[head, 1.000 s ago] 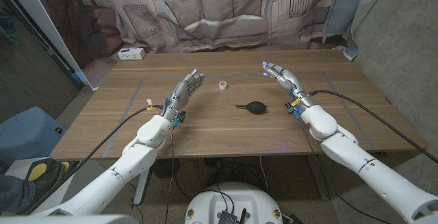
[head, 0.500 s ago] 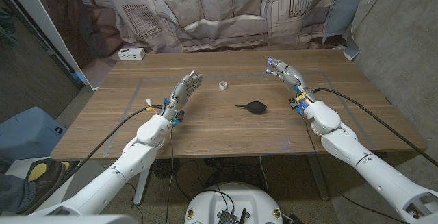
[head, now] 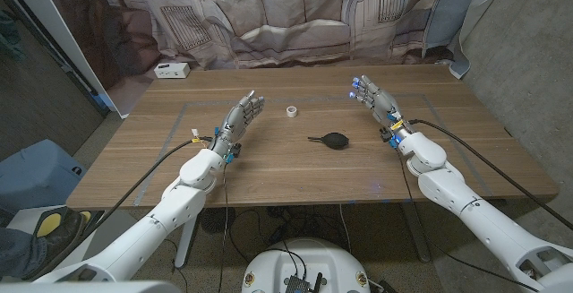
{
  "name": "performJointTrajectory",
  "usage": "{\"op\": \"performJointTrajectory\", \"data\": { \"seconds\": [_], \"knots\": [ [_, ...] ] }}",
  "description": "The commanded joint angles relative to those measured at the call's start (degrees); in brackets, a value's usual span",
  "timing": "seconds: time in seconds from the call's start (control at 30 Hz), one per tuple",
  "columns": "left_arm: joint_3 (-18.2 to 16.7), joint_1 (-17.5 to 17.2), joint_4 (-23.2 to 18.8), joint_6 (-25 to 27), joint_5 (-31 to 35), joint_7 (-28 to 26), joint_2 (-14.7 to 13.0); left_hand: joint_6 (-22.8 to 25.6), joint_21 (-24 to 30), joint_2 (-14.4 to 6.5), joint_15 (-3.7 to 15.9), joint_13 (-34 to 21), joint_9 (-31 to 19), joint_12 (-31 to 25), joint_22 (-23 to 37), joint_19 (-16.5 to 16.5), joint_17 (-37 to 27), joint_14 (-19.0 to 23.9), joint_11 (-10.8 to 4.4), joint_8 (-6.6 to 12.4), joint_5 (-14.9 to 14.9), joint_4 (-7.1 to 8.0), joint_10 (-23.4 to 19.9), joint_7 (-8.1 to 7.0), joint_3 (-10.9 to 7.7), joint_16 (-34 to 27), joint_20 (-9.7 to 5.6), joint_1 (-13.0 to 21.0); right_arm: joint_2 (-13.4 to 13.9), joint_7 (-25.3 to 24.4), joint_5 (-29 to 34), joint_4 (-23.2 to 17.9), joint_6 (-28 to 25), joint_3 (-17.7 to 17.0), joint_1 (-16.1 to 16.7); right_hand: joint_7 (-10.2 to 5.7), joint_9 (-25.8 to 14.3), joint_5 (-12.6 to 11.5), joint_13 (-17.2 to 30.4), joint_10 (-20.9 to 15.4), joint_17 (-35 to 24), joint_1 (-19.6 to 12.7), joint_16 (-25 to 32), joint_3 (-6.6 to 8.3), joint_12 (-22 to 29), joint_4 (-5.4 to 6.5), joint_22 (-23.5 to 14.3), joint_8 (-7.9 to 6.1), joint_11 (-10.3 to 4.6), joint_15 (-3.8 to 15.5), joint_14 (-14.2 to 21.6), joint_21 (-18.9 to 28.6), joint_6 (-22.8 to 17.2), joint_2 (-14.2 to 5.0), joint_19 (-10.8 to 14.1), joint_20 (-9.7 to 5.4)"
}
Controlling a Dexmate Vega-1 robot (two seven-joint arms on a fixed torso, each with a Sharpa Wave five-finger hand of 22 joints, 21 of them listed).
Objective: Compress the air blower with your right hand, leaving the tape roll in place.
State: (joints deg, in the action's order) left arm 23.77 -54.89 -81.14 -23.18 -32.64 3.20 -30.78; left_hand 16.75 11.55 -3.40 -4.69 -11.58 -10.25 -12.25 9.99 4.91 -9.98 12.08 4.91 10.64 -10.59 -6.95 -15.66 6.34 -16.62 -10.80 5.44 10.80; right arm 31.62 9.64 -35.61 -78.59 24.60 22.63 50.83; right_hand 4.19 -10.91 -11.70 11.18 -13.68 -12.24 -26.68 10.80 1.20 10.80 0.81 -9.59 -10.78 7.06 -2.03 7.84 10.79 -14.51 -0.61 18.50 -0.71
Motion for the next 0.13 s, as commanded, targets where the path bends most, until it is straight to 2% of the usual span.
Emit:
{"op": "performJointTrajectory", "data": {
  "seconds": [0.03, 0.13],
  "knots": [
    [0.2, 0.7, 0.9, 0.8, -0.7, 1.0, 0.1, -0.3, -0.3, 0.0, 0.08, -0.1, -0.3, 0.2, 0.2, 0.5, -0.3, -0.1, 0.25, -0.04, 0.1, -0.17, 0.2, -0.17, -0.34, 0.1, -0.16, 0.0, -1.7, 3.3, -4.1, 2.8, -1.8, 0.1, -0.8, 0.07, -0.2, -0.5, 0.2, 0.2, -0.1, 0.4, 0.1, -0.15, 0.0, -0.01, -0.2, 0.04, 0.1, -0.13, -0.4, -0.1, 0.3, -0.16, -0.4, -0.03],
    [0.2, 0.7, 1.0, 0.8, -0.8, 1.2, -0.1, -0.3, -0.3, 0.0, 0.07, -0.1, -0.2, 0.2, 0.2, 0.4, -0.3, -0.1, 0.28, -0.01, 0.1, -0.17, 0.3, -0.14, -0.34, 0.1, -0.16, 0.0, -1.5, 2.9, -3.6, 2.3, -2.1, 0.2, -0.7, 0.11, -0.2, -0.5, 0.2, 0.2, -0.1, 0.5, 0.1, -0.19, 0.0, 0.02, -0.2, 0.02, 0.18, -0.11, -0.5, -0.1, 0.3, -0.17, -0.5, 0.01]
  ]
}}
